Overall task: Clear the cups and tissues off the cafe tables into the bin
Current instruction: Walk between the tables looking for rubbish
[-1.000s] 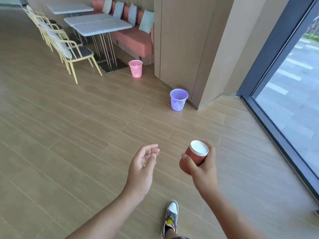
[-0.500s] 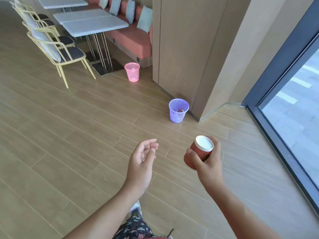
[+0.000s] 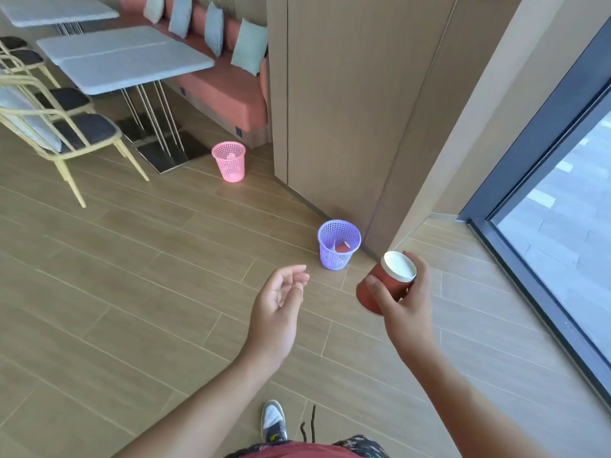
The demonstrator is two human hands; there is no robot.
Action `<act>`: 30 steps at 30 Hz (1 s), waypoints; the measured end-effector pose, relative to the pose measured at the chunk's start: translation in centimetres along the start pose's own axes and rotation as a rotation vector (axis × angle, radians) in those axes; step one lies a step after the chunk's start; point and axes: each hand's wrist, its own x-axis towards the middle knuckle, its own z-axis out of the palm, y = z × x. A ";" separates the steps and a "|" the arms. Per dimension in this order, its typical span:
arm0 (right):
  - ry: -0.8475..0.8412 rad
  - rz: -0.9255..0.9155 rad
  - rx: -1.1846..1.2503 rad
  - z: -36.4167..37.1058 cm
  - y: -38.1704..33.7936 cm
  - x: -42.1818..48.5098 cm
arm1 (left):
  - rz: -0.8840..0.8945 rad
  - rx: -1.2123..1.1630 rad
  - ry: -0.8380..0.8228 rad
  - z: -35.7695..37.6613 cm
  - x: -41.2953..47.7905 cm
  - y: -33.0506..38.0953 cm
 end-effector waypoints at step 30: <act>0.183 0.121 -0.003 7.6 10.9 46.5 | -0.148 0.144 -0.153 15.2 48.8 -4.6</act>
